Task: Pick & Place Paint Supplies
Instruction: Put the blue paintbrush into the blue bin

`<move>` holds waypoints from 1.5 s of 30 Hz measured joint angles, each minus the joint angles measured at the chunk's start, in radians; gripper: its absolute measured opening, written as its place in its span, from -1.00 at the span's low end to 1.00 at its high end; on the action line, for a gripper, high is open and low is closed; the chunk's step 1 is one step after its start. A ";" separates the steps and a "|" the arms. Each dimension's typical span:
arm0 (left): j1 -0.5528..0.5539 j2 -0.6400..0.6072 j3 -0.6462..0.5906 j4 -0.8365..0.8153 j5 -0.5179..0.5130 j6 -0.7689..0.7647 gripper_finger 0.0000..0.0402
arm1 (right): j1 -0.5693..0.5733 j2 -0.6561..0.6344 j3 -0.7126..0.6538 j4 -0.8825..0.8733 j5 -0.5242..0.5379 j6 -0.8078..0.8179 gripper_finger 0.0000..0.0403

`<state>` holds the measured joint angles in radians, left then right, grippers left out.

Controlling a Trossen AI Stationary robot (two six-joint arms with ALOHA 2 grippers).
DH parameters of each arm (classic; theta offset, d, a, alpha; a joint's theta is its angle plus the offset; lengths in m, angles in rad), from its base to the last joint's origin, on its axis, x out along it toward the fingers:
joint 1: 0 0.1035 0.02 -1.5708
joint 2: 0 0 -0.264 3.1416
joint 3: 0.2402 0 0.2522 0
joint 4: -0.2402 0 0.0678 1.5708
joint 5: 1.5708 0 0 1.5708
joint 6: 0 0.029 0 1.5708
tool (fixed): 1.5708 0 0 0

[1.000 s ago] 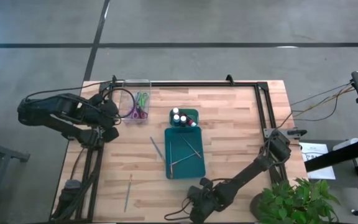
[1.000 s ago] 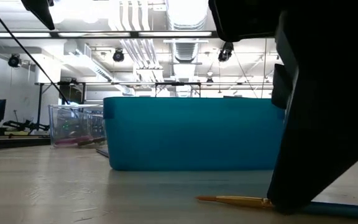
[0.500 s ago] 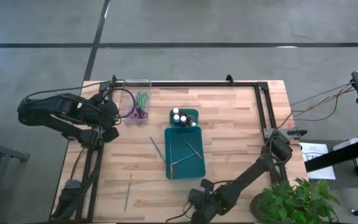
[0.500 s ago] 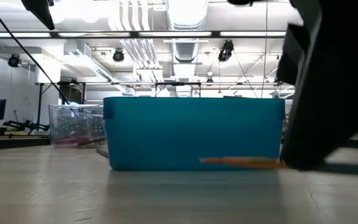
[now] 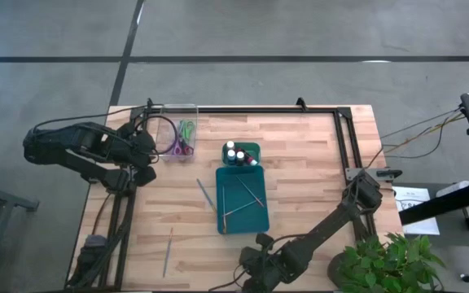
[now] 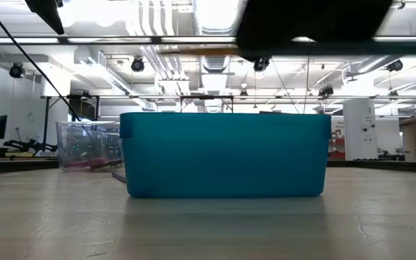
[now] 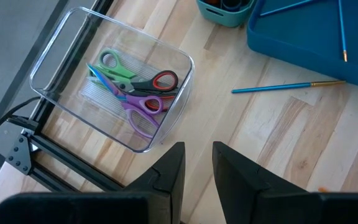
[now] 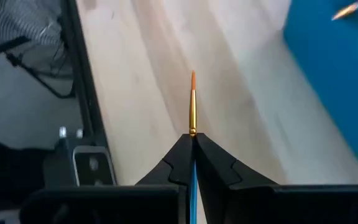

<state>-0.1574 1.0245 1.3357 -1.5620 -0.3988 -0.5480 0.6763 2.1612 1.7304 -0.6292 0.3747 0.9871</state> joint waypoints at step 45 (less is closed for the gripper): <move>-0.001 0.000 0.000 0.009 0.010 -0.011 -0.56 | -0.404 -0.061 -0.042 -0.085 -0.053 -0.347 -0.95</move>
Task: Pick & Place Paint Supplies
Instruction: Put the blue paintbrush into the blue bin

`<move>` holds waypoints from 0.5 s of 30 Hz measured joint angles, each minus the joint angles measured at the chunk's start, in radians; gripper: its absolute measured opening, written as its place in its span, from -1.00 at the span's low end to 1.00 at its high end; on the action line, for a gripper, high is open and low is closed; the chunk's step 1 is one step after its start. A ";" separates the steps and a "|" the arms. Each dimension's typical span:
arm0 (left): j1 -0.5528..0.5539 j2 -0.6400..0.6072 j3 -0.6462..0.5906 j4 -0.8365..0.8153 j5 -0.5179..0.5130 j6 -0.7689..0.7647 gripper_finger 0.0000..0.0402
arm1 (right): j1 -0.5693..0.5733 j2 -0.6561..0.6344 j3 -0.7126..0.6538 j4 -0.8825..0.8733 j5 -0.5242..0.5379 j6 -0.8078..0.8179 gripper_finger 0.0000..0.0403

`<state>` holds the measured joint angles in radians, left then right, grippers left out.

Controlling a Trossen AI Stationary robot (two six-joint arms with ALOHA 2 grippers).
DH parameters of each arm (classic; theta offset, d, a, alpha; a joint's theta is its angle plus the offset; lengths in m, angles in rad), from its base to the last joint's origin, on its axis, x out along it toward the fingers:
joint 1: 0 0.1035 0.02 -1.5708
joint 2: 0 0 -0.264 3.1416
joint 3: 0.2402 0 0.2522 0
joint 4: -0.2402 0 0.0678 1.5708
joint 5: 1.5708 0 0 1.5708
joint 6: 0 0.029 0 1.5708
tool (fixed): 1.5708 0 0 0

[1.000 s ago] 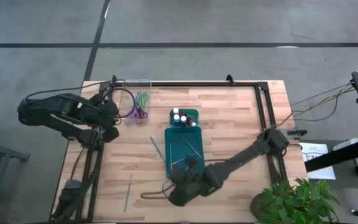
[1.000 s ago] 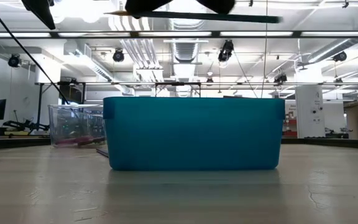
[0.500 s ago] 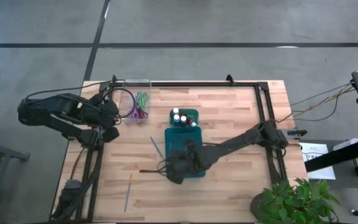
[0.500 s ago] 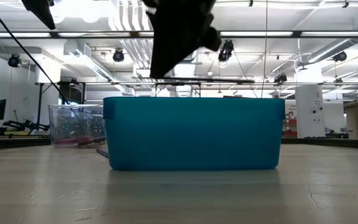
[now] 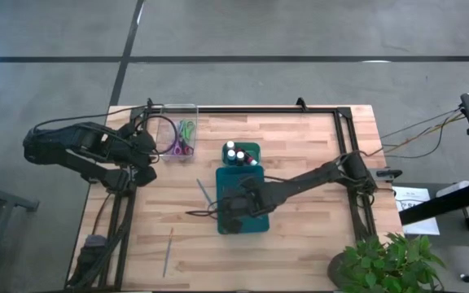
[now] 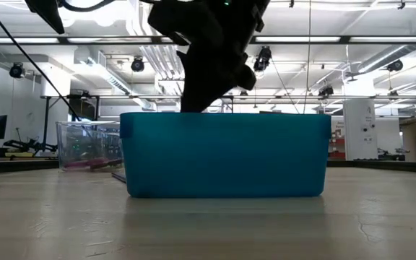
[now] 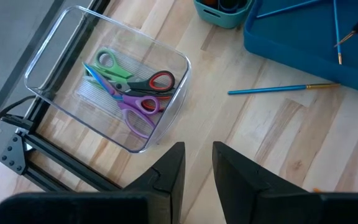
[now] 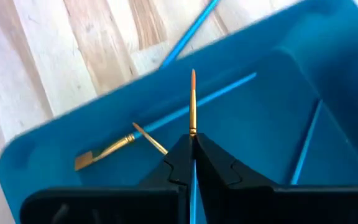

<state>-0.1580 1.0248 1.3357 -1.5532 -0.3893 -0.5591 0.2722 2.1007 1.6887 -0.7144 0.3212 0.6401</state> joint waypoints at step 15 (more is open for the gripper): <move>0.001 0.000 -0.001 0.001 -0.001 0.000 -0.56 | 0.000 0.000 -0.012 0.025 -0.007 0.012 -0.95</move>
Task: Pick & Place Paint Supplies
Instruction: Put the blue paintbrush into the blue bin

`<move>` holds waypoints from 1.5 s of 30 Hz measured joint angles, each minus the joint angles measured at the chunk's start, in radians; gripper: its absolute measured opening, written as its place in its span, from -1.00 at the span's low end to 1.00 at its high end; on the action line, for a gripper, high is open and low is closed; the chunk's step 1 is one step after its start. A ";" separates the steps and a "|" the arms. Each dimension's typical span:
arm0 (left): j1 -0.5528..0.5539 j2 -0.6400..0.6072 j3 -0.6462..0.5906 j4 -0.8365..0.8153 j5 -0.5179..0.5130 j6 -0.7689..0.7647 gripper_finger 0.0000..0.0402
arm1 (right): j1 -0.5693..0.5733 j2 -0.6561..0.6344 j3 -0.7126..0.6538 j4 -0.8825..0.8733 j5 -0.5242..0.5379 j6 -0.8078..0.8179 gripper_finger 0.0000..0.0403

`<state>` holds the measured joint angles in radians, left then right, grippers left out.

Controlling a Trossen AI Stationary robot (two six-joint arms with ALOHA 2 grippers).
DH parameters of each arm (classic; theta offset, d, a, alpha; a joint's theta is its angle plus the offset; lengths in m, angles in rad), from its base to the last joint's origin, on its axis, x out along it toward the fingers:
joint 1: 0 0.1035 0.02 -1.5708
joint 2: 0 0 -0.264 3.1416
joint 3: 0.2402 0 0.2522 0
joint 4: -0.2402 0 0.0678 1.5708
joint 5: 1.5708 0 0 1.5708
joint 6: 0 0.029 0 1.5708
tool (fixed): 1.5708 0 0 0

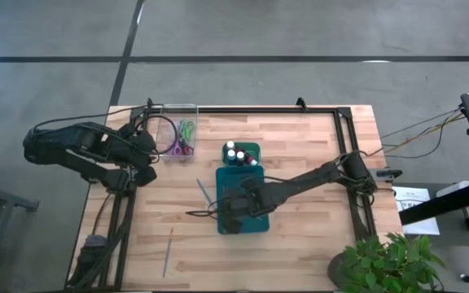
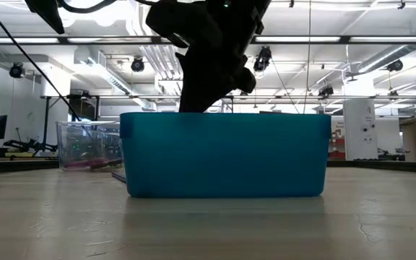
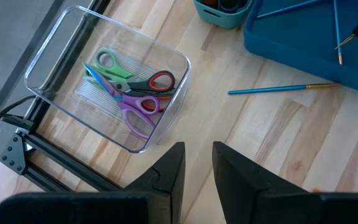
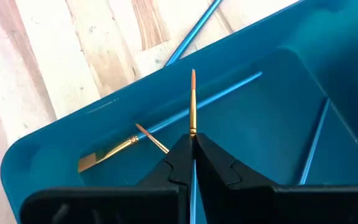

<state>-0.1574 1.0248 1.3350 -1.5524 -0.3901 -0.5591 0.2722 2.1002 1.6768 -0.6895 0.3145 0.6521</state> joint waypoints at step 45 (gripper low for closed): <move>-0.032 0.030 -0.083 0.074 0.467 -0.558 -0.56 | -0.008 -0.331 -0.058 0.040 0.326 0.136 -0.02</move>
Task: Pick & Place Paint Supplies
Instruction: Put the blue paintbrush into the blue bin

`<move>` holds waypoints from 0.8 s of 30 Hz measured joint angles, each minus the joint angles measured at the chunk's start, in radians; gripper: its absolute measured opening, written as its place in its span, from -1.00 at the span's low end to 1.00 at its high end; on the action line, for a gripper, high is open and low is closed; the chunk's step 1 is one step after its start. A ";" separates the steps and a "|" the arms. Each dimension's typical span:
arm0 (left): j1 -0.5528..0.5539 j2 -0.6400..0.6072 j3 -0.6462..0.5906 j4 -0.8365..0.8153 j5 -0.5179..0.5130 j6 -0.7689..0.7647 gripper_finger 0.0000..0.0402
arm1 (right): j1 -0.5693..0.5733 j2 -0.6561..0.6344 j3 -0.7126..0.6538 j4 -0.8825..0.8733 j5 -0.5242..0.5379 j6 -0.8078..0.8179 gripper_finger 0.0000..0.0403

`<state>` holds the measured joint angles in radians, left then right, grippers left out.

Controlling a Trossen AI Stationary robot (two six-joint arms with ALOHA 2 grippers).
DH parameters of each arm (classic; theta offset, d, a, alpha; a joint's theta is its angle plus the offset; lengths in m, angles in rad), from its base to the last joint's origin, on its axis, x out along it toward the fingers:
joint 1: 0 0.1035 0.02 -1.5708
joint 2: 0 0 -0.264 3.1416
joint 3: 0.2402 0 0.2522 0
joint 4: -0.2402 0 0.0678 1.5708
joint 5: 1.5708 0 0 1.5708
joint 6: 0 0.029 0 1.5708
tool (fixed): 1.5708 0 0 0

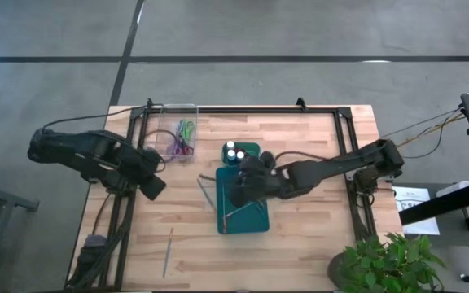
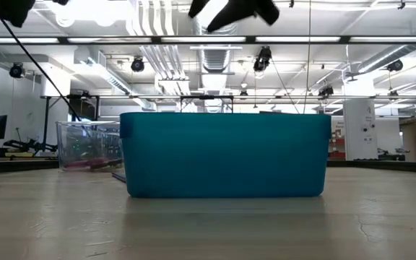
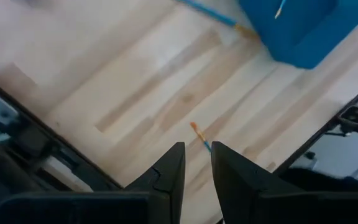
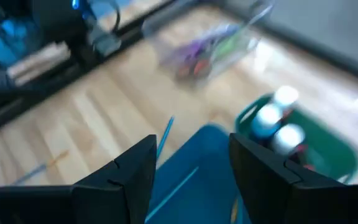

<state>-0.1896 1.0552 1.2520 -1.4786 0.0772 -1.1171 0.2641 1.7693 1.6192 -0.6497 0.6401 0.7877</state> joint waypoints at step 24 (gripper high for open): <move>-0.268 0.062 -0.638 0.822 0.144 -0.828 -0.56 | -0.003 -0.366 -0.012 -0.110 -0.036 -0.364 -0.02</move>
<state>-0.4572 1.1175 0.6139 -0.6563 0.2212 -1.9449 0.2611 1.4035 1.6075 -0.7597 0.6043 0.4234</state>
